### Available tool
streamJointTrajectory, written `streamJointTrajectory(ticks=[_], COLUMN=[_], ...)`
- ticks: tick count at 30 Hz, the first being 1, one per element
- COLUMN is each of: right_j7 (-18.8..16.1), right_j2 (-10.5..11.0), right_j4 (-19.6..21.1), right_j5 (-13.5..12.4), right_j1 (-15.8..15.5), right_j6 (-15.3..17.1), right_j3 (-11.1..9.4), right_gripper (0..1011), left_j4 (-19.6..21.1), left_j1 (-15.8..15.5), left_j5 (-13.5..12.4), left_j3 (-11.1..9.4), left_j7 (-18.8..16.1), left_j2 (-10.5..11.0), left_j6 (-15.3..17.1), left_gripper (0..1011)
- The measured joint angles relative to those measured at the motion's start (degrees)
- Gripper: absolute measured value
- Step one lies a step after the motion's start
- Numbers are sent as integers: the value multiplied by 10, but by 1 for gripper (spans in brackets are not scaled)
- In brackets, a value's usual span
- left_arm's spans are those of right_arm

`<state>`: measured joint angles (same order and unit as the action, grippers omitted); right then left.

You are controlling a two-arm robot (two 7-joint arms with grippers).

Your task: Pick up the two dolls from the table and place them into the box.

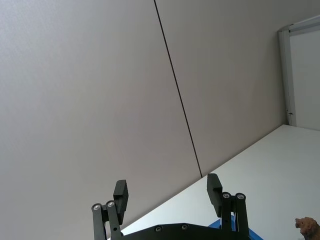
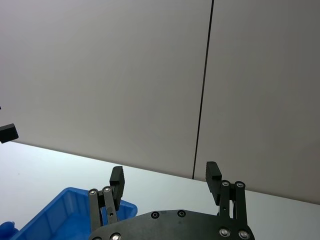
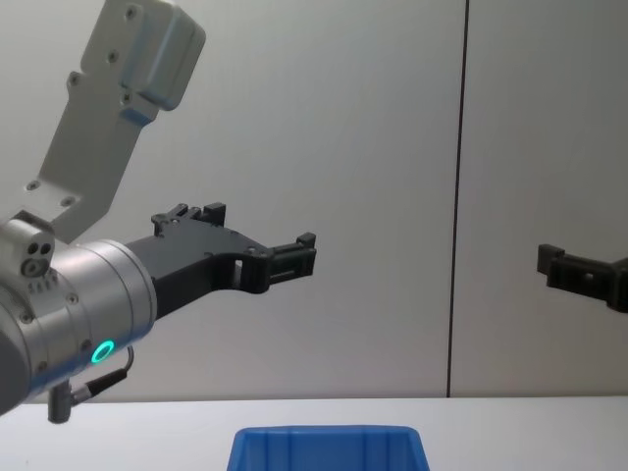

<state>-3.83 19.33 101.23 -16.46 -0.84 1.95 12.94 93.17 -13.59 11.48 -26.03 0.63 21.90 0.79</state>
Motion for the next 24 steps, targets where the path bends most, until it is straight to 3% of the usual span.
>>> streamJointTrajectory(ticks=[24], right_j7=[0], right_j2=[0], right_j4=[0], right_j5=[0], right_j1=[0], right_j6=[0], right_j3=[0], right_gripper=[1001], left_j4=[0], left_j1=[0], left_j5=[0], left_j3=[0], left_j7=[0], left_j2=[0], left_j6=[0], left_gripper=[1001])
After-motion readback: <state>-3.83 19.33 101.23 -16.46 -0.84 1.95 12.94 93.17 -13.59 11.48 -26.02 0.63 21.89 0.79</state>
